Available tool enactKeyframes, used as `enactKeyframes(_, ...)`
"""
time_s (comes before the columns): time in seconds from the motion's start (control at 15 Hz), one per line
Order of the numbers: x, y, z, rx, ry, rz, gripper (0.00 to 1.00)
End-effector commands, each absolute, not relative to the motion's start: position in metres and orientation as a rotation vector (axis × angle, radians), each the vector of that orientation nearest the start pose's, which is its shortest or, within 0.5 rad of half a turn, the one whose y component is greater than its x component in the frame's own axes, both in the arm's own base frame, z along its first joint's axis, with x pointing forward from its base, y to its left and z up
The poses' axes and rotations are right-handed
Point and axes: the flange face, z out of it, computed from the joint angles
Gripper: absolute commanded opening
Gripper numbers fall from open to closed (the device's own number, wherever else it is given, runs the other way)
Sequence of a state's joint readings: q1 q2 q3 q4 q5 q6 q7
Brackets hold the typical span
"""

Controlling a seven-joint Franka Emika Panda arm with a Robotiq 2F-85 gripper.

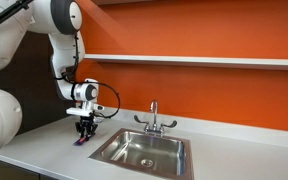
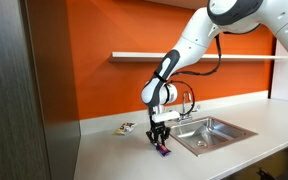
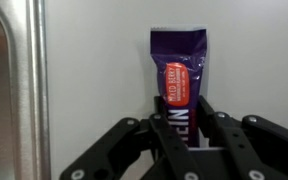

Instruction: Put the purple snack in the sink.

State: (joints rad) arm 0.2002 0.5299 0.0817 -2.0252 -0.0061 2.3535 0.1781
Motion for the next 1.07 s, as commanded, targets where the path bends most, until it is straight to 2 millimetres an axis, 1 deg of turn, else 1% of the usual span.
enactKeyframes(0.0,0.556,0.156,0.165,-3.127,-0.1,0.317,0.09)
enactKeyframes(0.2,0.557,0.151,0.175,-3.142,-0.079,0.305,0.09)
enactKeyframes(0.33,0.558,0.146,0.185,-3.153,-0.056,0.29,0.09)
enactKeyframes(0.8,0.562,0.132,0.24,-3.192,0.014,0.186,0.09)
enactKeyframes(1.0,0.563,0.121,0.256,-3.197,0.046,0.157,0.09)
